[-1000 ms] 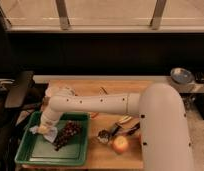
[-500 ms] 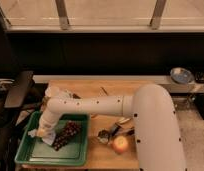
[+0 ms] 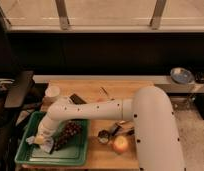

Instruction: Wipe tray with towel

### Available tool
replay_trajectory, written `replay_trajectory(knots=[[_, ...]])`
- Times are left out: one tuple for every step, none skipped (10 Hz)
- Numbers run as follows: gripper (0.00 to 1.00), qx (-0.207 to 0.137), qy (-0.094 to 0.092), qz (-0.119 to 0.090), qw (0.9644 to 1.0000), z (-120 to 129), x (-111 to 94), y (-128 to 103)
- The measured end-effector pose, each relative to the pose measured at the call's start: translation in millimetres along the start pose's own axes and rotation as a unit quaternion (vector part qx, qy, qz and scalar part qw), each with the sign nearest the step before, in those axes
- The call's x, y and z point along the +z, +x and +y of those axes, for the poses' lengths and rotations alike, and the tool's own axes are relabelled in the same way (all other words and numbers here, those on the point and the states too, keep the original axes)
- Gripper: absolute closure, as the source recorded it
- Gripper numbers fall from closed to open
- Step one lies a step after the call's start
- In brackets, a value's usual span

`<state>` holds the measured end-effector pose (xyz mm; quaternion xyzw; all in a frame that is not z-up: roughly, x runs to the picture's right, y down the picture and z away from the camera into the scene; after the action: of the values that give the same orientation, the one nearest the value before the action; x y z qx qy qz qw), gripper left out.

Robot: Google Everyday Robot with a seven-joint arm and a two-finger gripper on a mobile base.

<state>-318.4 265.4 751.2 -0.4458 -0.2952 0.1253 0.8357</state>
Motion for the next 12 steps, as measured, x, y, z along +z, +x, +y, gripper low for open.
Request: replay_trajectory(knots=[[1.0,0.01,0.002,0.001,0.9999,2.8,-2.7,7.4],[1.0,0.026,0.007,0.003,0.9996,3.8,-7.9,18.9],[1.0,0.038,0.012,0.005,0.9992,1.1,-12.7,28.8],[1.0,0.046,0.017,0.007,0.9988,-4.9,-16.6,34.5],[1.0,0.051,0.022,0.008,0.9984,-15.3,-19.8,36.2],[1.0,0.051,0.028,0.011,0.9982,-30.9,-24.5,35.8],[1.0,0.049,0.031,0.012,0.9983,-41.6,-26.9,33.0],[1.0,0.042,0.034,0.012,0.9985,-54.8,-27.9,25.7],[1.0,0.033,0.033,0.01,0.9989,-61.0,-24.2,16.5],[1.0,0.024,0.029,0.008,0.9993,-63.7,-16.4,6.4],[1.0,0.017,0.021,0.006,0.9996,-62.4,-7.0,-0.6],[1.0,0.01,0.008,0.002,0.9999,-54.7,7.1,-6.8]])
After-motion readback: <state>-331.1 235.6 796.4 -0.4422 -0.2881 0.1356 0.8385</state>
